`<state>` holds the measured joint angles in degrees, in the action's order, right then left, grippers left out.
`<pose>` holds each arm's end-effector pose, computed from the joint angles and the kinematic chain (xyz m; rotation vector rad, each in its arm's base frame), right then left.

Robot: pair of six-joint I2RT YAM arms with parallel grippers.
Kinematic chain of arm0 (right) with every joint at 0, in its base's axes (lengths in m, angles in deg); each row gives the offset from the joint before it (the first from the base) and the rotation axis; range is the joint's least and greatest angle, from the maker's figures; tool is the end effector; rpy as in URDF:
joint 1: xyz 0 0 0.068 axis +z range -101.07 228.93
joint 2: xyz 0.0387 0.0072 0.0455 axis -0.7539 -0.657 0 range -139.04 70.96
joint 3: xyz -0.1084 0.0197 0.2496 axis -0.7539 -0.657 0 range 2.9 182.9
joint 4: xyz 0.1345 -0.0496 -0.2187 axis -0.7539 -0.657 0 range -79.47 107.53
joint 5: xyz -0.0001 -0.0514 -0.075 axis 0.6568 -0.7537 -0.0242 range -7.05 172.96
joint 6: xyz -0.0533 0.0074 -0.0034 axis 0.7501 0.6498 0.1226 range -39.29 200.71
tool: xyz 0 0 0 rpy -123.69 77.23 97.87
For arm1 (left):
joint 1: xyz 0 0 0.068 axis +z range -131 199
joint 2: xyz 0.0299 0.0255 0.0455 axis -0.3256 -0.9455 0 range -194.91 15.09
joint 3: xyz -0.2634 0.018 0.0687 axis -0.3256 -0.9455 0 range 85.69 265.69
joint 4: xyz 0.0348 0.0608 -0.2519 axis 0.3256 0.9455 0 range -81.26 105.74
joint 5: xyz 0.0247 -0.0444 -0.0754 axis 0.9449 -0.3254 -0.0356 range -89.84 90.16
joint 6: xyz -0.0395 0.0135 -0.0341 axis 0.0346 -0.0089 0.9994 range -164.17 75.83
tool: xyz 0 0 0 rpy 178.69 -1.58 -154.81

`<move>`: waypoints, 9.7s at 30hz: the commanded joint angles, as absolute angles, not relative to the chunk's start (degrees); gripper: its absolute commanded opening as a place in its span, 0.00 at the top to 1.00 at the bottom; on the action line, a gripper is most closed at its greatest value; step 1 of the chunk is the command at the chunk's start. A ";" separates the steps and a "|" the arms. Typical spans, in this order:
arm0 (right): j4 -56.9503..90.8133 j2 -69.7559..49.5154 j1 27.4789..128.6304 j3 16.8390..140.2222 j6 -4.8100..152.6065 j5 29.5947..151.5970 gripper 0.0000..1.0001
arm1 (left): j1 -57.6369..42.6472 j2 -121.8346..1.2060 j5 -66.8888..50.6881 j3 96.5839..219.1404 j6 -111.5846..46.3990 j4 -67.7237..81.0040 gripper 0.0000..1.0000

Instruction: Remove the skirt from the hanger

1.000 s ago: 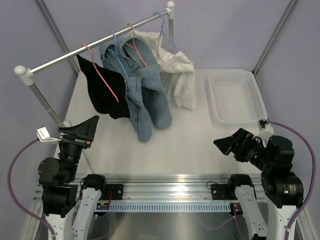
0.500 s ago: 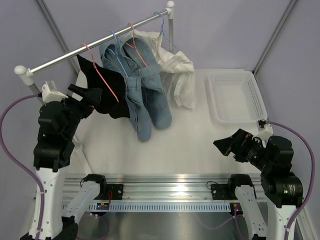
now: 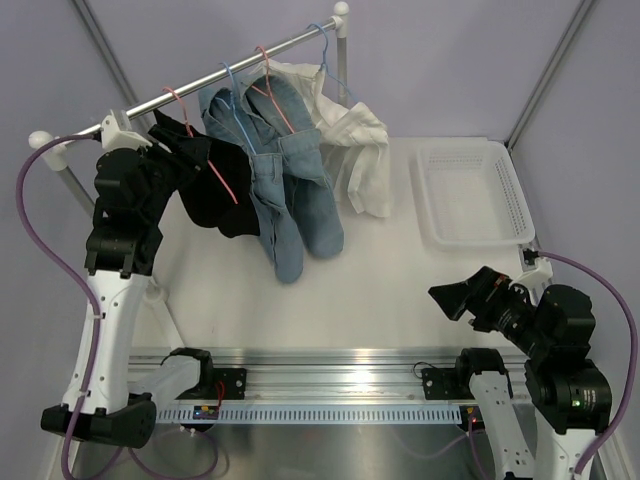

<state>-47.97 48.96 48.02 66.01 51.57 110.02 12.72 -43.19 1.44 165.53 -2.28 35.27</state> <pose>0.0169 0.0160 0.3751 0.2199 2.0209 0.7848 0.1950 -0.0207 0.4744 -0.5347 1.6082 -0.6168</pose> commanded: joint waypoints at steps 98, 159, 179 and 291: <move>-3.22 -13.93 122.84 95.88 28.86 77.42 0.29 | 3.54 -8.38 -4.76 138.43 -1.10 27.29 1.00; -3.14 -9.64 131.72 80.34 26.84 71.45 1.00 | 3.62 -17.42 -0.10 145.54 -3.04 21.05 1.00; -5.86 -6.65 127.34 76.64 27.80 64.05 1.00 | 3.62 -10.50 -16.27 143.89 10.49 23.77 1.00; -12.08 11.81 123.99 58.44 27.97 54.66 1.00 | -76.36 -16.82 25.94 139.22 9.62 42.42 1.00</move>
